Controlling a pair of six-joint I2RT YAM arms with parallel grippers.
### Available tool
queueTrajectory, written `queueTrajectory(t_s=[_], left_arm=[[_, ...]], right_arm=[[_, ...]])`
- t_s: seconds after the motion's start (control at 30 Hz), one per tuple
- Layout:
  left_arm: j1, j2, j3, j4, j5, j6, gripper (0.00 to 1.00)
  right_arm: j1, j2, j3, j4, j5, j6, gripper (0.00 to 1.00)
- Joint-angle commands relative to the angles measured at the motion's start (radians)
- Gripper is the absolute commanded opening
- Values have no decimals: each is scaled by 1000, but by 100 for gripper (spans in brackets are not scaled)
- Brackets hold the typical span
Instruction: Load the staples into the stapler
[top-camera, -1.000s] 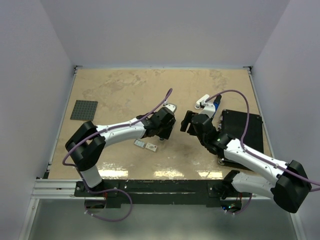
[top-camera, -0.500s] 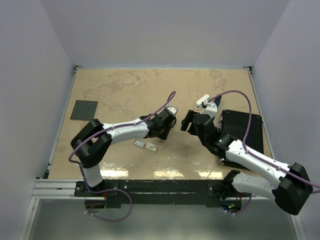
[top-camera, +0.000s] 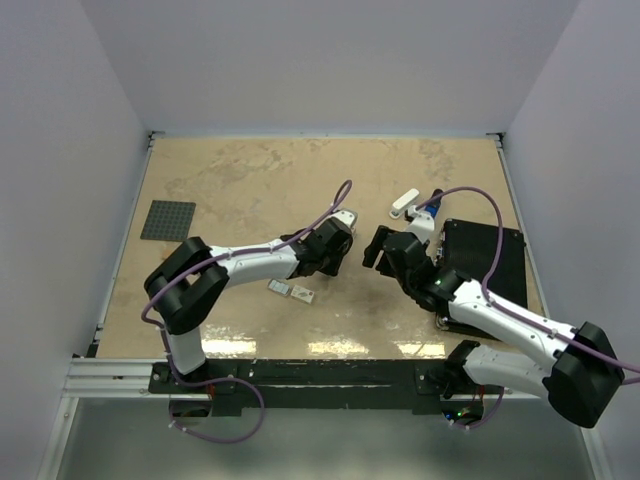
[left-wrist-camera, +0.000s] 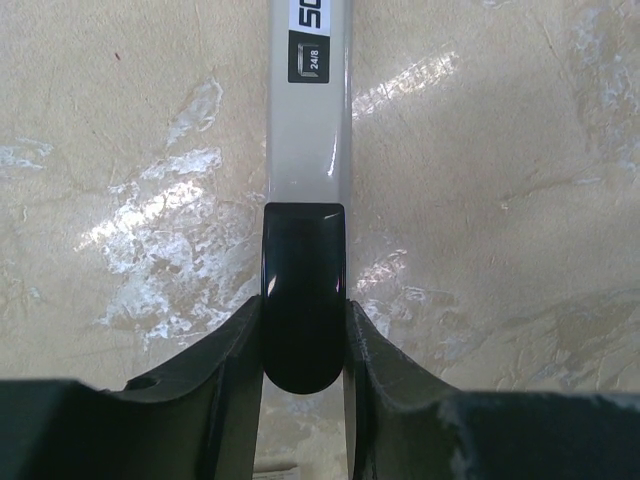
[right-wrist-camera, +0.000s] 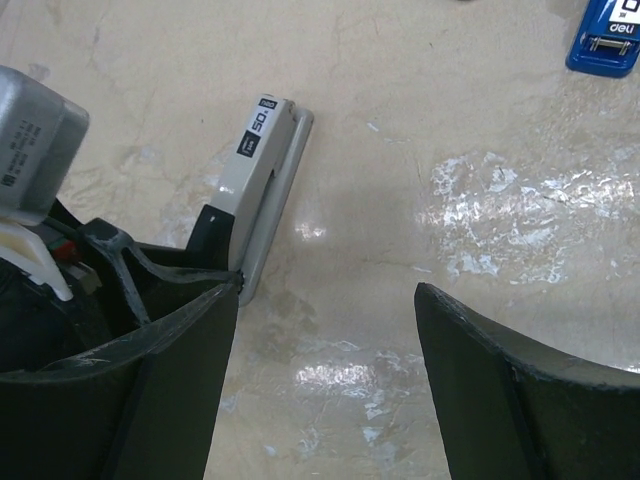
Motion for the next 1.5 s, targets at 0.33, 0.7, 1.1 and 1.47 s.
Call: queueTrajectory(t_s=[0.33, 0.7, 1.1, 1.47], left_arm=[[59, -121, 113, -170, -77, 55, 73], [232, -424, -77, -67, -63, 38, 87], [352, -889, -400, 162, -375, 250, 99], [353, -874, -441, 245, -416, 276, 99]], right_arm=[[1, 118, 126, -9, -79, -114, 76], [3, 316, 135, 113, -301, -220, 63], [4, 691, 380, 193, -332, -264, 51], [-66, 1014, 856, 51, -200, -416, 54]])
